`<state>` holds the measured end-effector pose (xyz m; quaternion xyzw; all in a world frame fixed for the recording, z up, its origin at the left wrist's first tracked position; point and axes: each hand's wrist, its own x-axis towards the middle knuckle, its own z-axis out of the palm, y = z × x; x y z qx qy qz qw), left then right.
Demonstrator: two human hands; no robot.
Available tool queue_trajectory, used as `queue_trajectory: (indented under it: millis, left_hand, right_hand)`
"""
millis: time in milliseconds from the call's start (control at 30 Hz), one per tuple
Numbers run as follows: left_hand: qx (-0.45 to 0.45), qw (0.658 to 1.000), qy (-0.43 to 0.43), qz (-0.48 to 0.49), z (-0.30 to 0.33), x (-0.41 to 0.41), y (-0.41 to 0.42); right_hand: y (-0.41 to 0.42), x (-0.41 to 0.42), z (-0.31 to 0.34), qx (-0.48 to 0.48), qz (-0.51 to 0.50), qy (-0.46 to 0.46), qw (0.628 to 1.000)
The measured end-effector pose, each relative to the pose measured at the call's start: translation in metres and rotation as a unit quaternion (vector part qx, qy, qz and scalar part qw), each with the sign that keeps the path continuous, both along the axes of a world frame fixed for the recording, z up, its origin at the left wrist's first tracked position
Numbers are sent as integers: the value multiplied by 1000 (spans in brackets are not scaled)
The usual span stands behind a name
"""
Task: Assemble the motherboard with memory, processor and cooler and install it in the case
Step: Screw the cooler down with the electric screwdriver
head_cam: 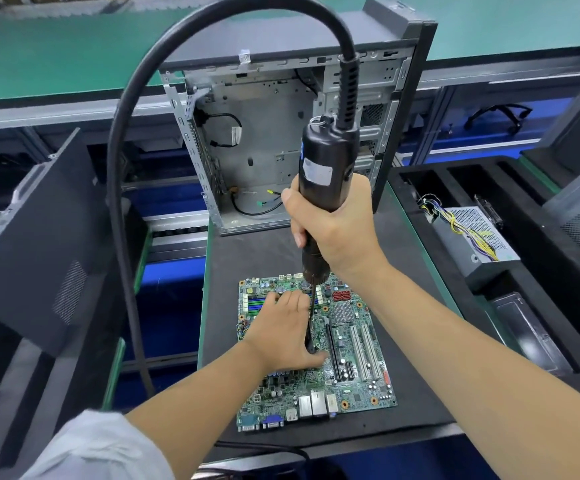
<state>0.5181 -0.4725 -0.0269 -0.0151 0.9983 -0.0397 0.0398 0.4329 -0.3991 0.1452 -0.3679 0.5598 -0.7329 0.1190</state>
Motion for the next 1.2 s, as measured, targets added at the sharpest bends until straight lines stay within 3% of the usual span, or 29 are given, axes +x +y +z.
queue_trajectory:
  millis: [1200]
  left_hand:
    - [5,1000,19,7,-2,1,-1]
  right_hand:
    - [4,1,3,-5,-6,7,1000]
